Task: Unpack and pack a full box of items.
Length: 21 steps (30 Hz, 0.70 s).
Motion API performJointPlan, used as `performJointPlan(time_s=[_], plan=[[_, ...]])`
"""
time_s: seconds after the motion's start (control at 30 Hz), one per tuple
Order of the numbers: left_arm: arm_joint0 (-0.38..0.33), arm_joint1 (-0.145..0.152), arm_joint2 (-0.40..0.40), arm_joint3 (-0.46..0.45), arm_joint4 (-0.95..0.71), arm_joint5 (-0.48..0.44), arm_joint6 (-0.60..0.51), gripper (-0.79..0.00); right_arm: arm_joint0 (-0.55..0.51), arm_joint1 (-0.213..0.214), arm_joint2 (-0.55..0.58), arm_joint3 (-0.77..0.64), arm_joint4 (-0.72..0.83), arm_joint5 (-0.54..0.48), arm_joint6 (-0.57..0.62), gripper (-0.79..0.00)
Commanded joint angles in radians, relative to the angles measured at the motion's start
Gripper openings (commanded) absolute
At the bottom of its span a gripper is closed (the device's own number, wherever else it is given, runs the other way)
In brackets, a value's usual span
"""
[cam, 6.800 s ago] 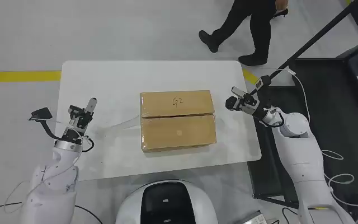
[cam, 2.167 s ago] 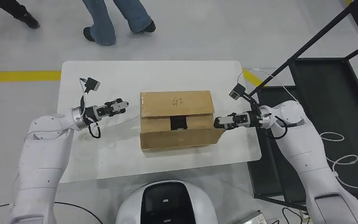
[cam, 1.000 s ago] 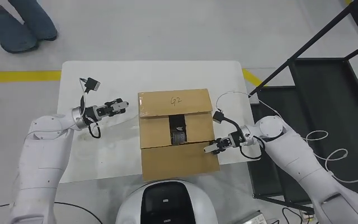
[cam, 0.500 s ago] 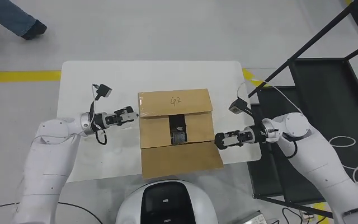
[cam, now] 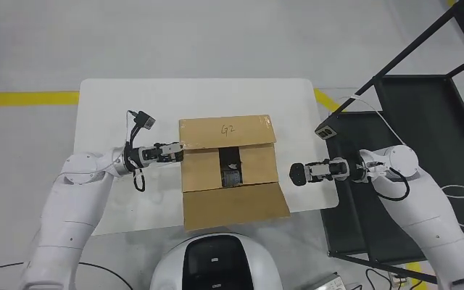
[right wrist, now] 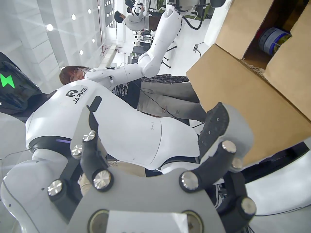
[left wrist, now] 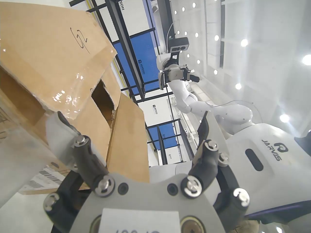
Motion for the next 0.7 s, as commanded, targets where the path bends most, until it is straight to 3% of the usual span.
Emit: performJointPlan(time_s=[0.0, 0.37, 0.67], plan=[[-0.019, -0.004, 0.015, 0.025, -0.001, 0.006, 0.011, 0.000, -0.002, -0.003, 0.003, 0.009, 0.000, 0.002, 0.002, 0.000], [-0.067, -0.015, 0.039, 0.062, -0.120, -0.002, -0.008, 0.000, -0.023, -0.021, 0.038, 0.017, 0.001, 0.009, 0.009, 0.000], [-0.161, -0.035, 0.052, 0.116, -0.205, -0.025, 0.073, 0.000, -0.029, -0.036, 0.064, 0.031, 0.001, 0.003, 0.003, 0.000]])
